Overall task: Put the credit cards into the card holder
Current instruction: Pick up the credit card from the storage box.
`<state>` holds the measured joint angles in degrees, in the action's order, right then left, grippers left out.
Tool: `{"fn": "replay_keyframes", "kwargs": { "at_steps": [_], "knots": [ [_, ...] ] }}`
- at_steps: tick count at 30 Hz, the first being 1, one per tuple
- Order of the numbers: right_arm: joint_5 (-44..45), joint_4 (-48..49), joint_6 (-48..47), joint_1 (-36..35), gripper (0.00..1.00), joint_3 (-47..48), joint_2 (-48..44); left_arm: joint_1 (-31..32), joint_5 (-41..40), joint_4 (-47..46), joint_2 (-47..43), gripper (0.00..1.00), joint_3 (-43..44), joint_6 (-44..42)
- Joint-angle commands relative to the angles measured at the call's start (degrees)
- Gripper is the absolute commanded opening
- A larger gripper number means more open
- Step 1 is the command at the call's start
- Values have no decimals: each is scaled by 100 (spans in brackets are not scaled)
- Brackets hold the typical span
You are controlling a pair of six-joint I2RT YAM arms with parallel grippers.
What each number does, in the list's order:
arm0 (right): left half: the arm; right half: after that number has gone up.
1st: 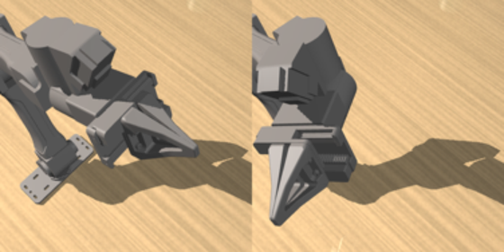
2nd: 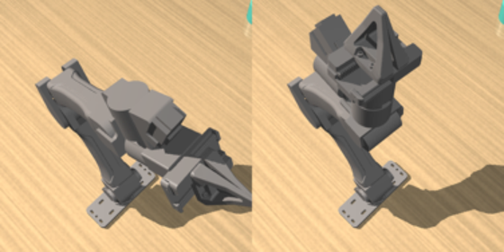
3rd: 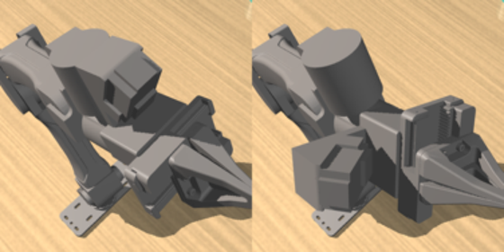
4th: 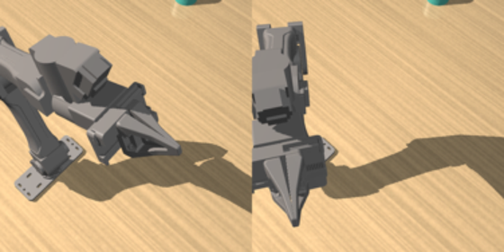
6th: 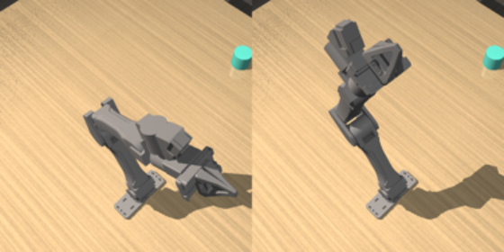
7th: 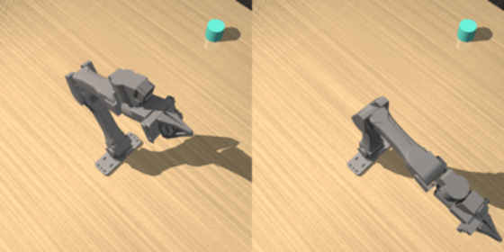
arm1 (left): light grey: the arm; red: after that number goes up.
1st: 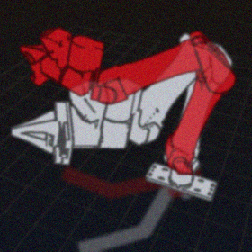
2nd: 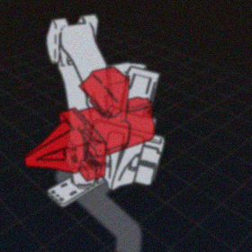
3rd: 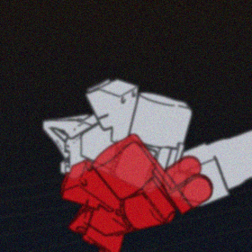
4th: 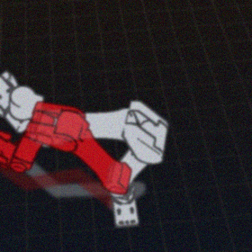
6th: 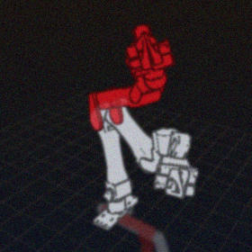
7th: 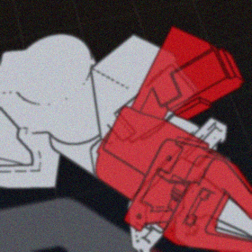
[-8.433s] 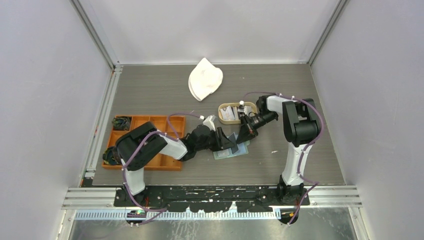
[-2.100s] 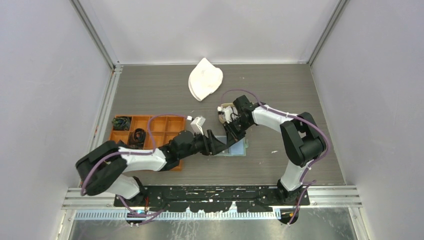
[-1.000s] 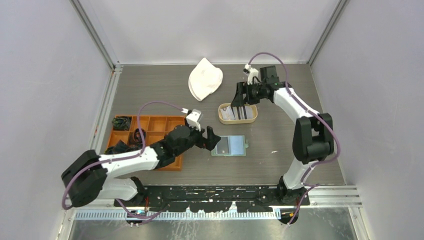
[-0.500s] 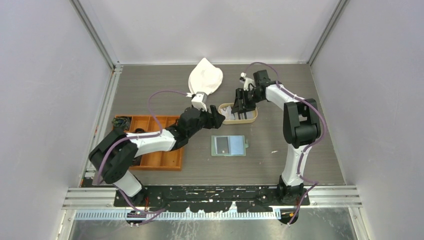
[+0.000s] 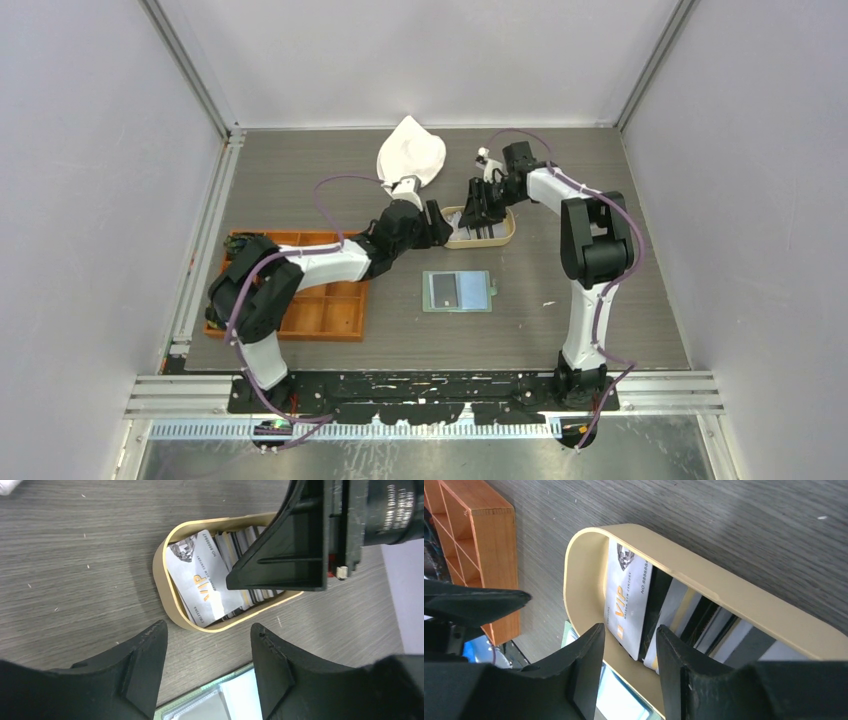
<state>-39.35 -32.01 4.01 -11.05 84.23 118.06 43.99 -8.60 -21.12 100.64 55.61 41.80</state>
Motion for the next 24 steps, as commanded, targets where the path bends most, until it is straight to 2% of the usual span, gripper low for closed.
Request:
{"fn": "replay_keyframes", "kwargs": {
  "at_steps": [1, 10, 17, 19, 24],
  "knots": [
    [-358, -18, 189, -122, 47, 261, 147, -91, 17, 403, 361, 59, 632, 123],
    [-977, 206, 465, -134, 44, 173, 97, -126, 437, 616, 716, 36, 852, 170],
    [-1534, 802, 953, -104, 41, -98, 25, -127, 642, 304, 698, 29, 665, 190],
    [-1373, 814, 987, -108, 39, -116, 23, -127, 652, 196, 671, 28, 612, 188],
    [-267, 579, 896, -106, 37, -86, 13, -122, 673, -55, 594, 28, 449, 192]
  ]
}}
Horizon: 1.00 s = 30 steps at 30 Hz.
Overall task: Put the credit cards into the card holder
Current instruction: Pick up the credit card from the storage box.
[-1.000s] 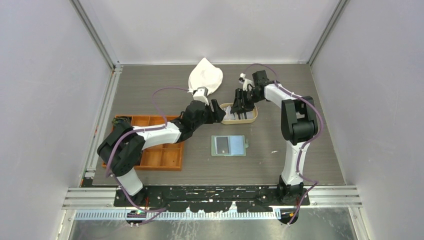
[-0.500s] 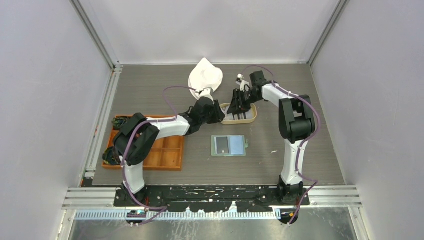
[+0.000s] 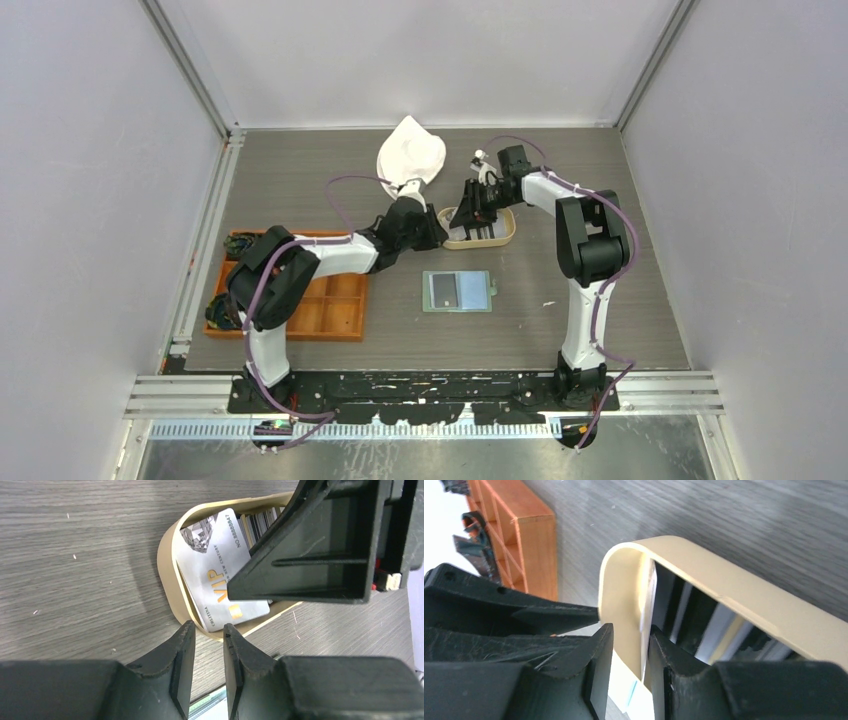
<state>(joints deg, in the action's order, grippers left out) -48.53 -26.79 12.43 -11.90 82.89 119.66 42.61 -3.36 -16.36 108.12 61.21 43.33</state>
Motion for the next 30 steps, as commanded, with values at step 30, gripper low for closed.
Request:
{"fn": "replay_keyframes", "kwargs": {
  "at_steps": [30],
  "knots": [
    [-1029, 217, 33, 504, 4, -83, -542, -506, 1902, -5173, -516, 59, -2201, 398]
  ]
}}
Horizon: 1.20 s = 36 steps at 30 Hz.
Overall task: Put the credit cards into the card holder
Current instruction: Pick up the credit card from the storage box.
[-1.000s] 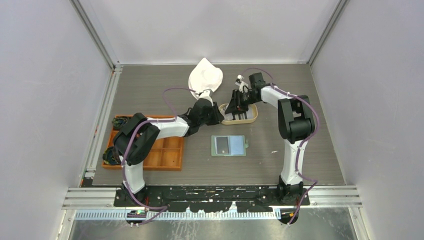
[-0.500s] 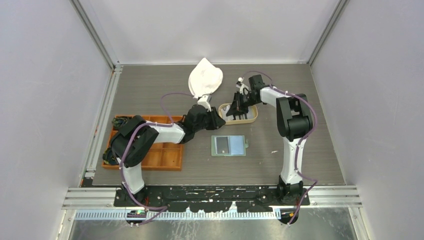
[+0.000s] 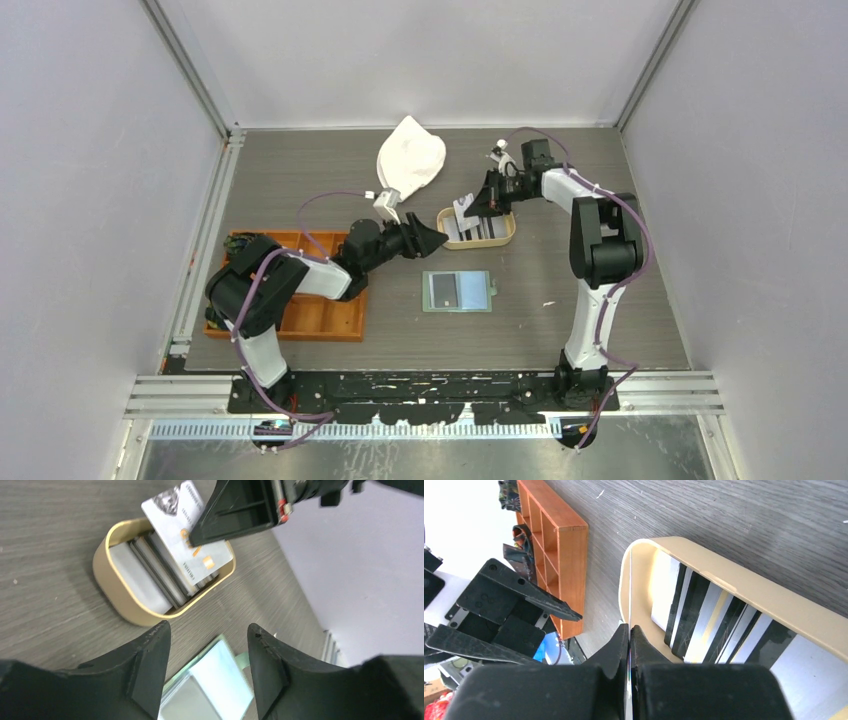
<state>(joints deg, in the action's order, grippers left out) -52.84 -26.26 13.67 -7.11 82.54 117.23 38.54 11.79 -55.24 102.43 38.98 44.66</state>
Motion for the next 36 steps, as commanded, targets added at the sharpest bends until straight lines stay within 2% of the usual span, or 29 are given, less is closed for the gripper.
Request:
{"fn": "replay_keyframes", "kwargs": {
  "at_steps": [1, 7, 15, 20, 29, 36],
  "knots": [
    [-640, 180, -98, 28, 4, -53, -301, -116, 402, -1313, 65, 60, 14, 296],
    [-936, 225, -113, 63, 6, -80, -260, -128, 298, -1114, 17, 61, 16, 310],
    [-1041, 363, 29, 70, 8, -132, -245, -134, 166, -584, 50, 53, 221, 433],
    [-324, 286, 40, 70, 9, -97, -154, -138, 123, -549, 92, 47, 254, 479],
    [278, 62, -66, -154, 10, 210, 210, -145, 103, -496, 133, 47, 285, 525],
    [352, -94, -176, -316, 24, 330, 345, -144, 95, -487, 128, 47, 285, 534]
  ]
}}
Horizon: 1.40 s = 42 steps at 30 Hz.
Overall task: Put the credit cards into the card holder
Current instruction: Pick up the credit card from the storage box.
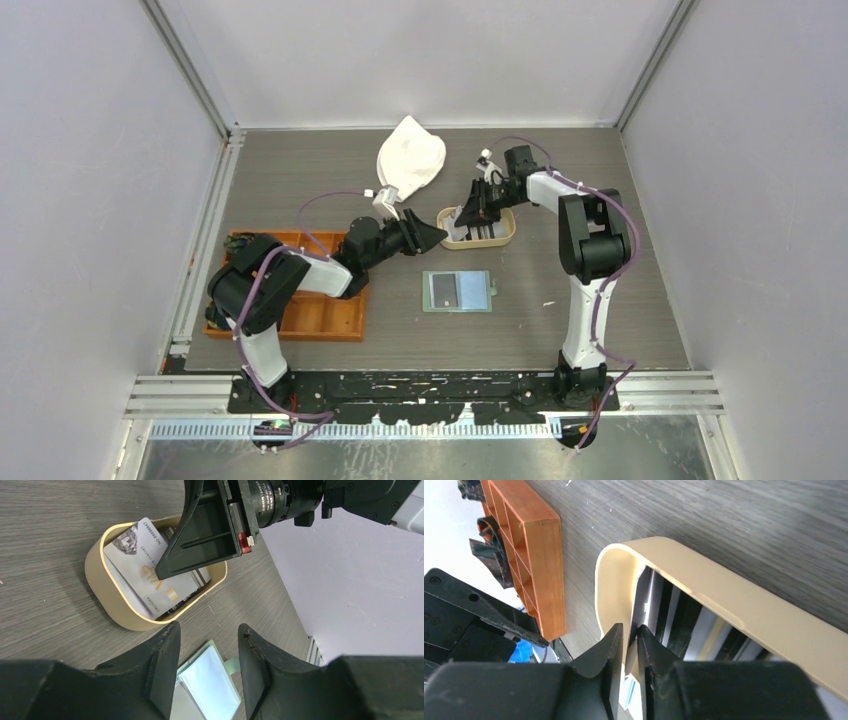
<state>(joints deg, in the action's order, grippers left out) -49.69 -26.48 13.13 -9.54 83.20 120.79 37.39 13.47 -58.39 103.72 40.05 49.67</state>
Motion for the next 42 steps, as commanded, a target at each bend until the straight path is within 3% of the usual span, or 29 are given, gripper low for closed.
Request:
{"fn": "replay_keyframes", "kwargs": {
  "at_steps": [1, 19, 21, 26, 34, 39, 42],
  "knots": [
    [5, -65, -120, -70, 25, 259, -16, -28, -73, -173, -3, 47, 178, 34],
    [-22, 172, 145, 0, 27, 97, -366, -38, -52, -269, -1, 47, 134, 34],
    [56, 176, 146, -4, 23, 77, -346, -34, -41, -282, 5, 47, 134, 34],
    [151, 97, 58, 45, 1, 76, -403, -36, 2, -411, -18, 46, 88, 27],
    [-97, -54, -297, 277, 1, -211, -1171, -38, 472, -874, -129, 46, -34, 52],
    [-684, -1, -489, 317, 1, -592, -1937, 193, 695, -878, -857, 50, -471, 208],
    [-1181, 522, -130, 317, 1, -1007, -2538, 697, 307, -147, -2016, 56, -885, -265]
  ]
}}
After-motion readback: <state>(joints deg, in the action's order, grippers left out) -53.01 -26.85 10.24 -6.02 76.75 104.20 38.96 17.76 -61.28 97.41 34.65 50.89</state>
